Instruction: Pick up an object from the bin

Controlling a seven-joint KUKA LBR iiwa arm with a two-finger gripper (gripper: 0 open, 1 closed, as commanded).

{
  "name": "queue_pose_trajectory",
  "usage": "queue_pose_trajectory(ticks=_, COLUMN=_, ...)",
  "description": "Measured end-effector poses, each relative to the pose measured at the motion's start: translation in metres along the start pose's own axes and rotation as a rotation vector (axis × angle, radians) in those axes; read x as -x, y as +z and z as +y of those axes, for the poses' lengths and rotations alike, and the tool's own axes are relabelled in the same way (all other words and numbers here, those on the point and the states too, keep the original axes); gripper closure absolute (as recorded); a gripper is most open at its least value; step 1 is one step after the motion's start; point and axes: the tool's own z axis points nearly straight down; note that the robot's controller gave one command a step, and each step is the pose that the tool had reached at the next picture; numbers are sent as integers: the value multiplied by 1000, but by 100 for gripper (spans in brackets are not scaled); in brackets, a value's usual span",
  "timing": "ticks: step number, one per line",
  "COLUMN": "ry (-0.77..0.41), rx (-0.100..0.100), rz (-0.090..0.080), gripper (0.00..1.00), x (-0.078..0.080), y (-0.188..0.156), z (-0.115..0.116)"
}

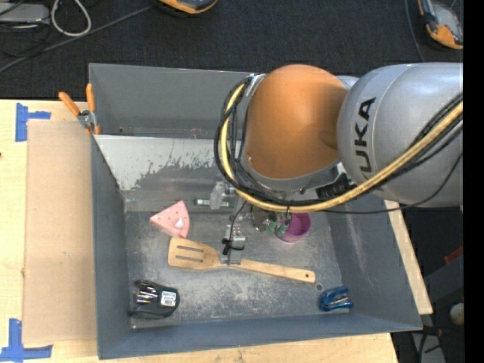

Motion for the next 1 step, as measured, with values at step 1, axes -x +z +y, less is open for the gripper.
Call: queue_pose_trajectory(ticks=1, ry=5, rx=1, rz=-8, gripper=0, x=2, y=-4, z=-1)
